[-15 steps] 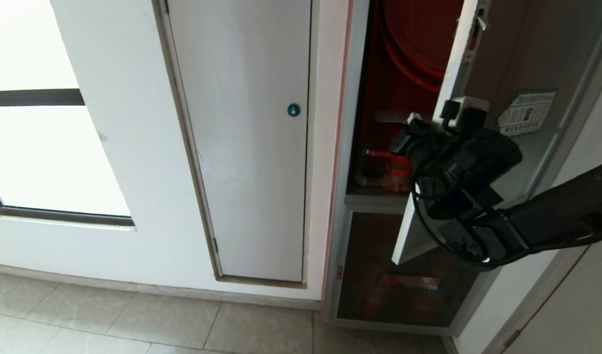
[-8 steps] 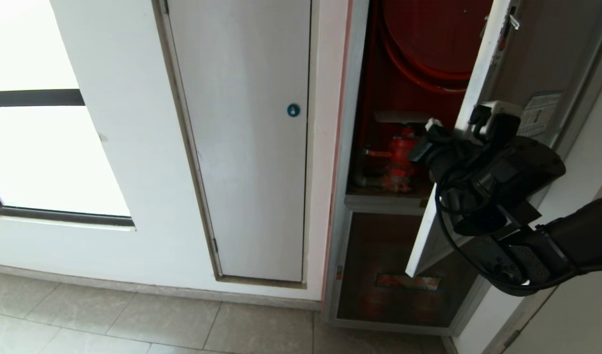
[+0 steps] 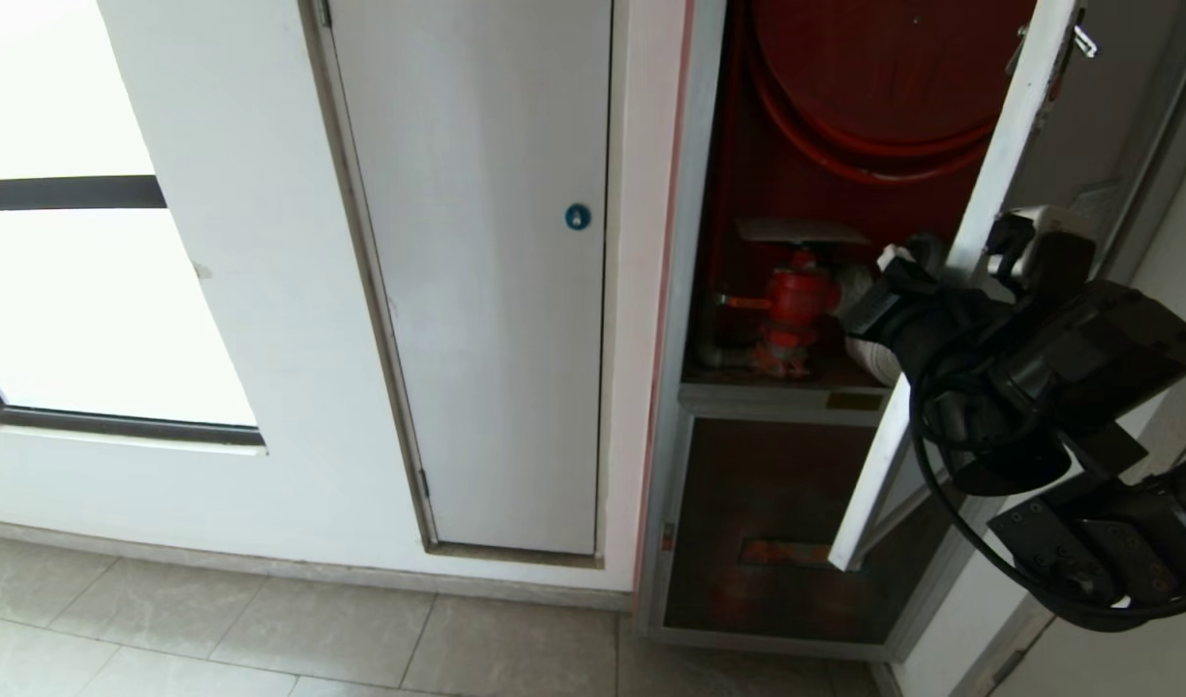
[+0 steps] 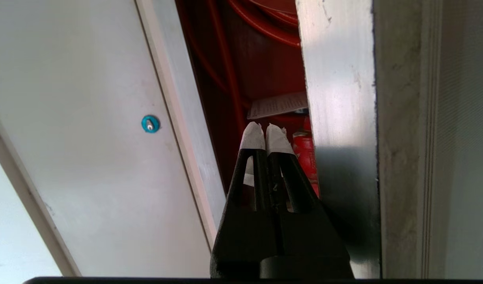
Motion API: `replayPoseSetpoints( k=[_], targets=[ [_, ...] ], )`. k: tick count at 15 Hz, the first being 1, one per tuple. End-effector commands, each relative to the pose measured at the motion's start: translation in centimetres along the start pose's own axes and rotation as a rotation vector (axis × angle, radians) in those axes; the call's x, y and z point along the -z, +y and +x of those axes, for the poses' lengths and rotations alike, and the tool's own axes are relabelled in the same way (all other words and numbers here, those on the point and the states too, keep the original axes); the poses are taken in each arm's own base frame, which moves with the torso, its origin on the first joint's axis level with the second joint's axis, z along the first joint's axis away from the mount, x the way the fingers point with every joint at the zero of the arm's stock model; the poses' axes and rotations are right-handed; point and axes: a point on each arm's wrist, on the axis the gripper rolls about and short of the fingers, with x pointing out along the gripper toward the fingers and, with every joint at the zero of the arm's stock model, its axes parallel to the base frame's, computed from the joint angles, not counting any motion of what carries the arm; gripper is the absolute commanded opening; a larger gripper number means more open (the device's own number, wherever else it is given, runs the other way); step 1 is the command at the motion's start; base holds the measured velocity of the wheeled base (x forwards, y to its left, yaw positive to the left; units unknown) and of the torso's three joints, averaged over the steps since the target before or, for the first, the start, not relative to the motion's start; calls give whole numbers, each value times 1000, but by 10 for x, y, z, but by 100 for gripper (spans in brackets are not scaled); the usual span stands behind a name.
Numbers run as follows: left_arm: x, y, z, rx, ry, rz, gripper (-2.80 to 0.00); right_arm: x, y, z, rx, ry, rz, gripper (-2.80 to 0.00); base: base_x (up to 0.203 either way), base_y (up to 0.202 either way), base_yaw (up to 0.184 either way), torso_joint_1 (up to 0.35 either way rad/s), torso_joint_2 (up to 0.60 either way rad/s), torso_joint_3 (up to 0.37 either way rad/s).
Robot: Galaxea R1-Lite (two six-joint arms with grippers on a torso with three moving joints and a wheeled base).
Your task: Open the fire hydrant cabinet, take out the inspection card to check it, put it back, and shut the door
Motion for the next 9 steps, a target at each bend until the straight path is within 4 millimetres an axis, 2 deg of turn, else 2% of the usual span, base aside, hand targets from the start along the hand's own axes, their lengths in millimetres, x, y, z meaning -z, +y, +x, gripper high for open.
replayPoseSetpoints(
  k=[1, 9],
  targets=[
    [4, 0, 1, 1, 14, 0, -280, -19, -5, -11, -1, -37, 18, -280, 0, 0, 0, 0, 0, 0],
    [4, 0, 1, 0, 14, 0, -280, -40, -25, -51, 0, -19, 11, -280, 0, 0, 0, 0, 0, 0]
  ],
)
